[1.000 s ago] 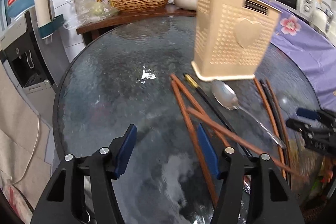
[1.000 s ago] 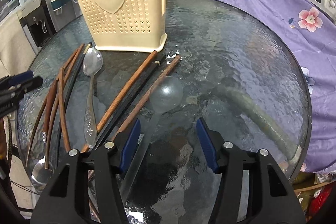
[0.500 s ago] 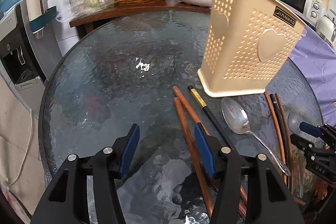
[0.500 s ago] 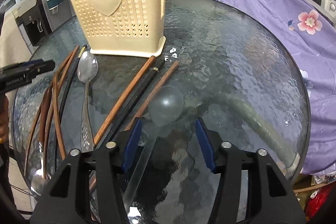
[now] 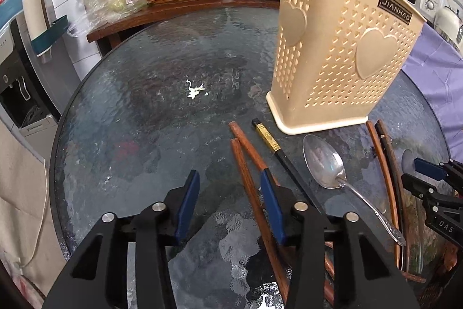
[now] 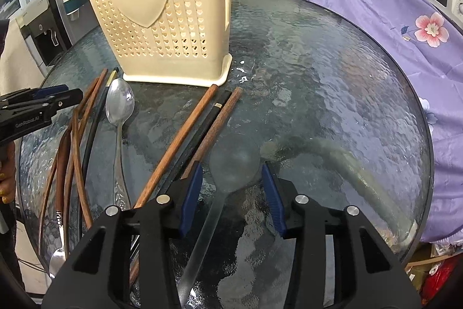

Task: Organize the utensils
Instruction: 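Move left tool to a wooden chopstick while right tool reaches the clear plastic spoon, then close left tool on the chopstick while right tool grasps the clear spoon, lifting both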

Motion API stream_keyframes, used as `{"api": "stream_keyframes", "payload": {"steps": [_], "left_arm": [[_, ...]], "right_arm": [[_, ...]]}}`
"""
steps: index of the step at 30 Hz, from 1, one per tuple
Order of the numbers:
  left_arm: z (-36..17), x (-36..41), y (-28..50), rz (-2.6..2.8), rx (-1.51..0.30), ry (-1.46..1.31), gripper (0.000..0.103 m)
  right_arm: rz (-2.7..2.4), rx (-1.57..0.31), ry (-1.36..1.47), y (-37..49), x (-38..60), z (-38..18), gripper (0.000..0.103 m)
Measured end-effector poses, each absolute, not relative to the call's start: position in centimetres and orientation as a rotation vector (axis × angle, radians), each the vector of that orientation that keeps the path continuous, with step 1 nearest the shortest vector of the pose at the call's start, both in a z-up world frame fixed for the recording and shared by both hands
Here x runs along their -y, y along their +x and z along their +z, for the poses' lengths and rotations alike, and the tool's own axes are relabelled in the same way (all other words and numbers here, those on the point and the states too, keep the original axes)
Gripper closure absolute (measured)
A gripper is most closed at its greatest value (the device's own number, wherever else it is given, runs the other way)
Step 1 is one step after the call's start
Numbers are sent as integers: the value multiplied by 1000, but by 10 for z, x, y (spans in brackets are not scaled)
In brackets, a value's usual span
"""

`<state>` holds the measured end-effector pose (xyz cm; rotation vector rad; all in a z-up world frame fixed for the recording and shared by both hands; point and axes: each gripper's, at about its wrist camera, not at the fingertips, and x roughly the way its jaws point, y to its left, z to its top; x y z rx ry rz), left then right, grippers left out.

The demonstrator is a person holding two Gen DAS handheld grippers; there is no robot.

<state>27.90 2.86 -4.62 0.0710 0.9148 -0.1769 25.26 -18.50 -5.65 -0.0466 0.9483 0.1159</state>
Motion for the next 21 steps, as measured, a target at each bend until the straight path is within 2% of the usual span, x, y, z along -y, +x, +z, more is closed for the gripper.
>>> {"api": "stream_keyframes", "payload": {"steps": [2, 10, 16, 21], "left_arm": [[-48, -29, 281, -176, -928, 76, 68], [-53, -13, 298, -182, -999, 180, 75], [-53, -5, 305, -193, -1026, 218, 89], [-54, -3, 304, -197, -1026, 200, 93]], "right_arm": [[116, -947, -49, 253, 185, -57, 60], [121, -949, -51, 252, 185, -58, 60], [115, -960, -52, 253, 185, -57, 60], [117, -968, -53, 257, 183, -58, 60]]}}
